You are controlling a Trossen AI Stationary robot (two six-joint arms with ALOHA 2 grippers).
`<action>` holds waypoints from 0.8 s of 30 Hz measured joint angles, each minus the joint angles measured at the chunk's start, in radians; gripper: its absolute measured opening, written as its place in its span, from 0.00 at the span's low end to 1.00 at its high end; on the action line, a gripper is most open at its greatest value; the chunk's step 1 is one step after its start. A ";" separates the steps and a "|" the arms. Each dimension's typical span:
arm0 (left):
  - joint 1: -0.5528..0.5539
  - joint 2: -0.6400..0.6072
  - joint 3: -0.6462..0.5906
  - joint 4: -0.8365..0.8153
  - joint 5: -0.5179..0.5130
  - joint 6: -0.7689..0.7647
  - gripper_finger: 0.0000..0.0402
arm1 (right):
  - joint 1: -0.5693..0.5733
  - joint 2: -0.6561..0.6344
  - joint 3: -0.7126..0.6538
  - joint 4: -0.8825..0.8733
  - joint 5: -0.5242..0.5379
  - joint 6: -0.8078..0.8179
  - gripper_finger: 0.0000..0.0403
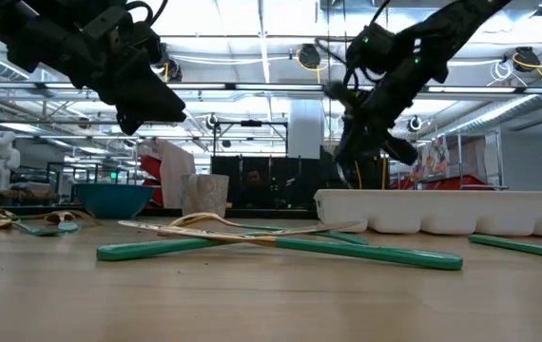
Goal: Sort silverware
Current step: Put the green fork into the white silverware organizer
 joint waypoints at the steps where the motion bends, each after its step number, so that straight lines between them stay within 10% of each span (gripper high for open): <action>1: 0.000 0.000 0.000 -0.002 0.000 0.000 0.29 | 0.000 0.011 0.000 0.002 -0.001 0.006 0.00; 24: 0.000 0.000 0.000 -0.031 0.000 0.011 0.29 | 0.001 0.045 0.001 -0.037 0.016 0.095 0.00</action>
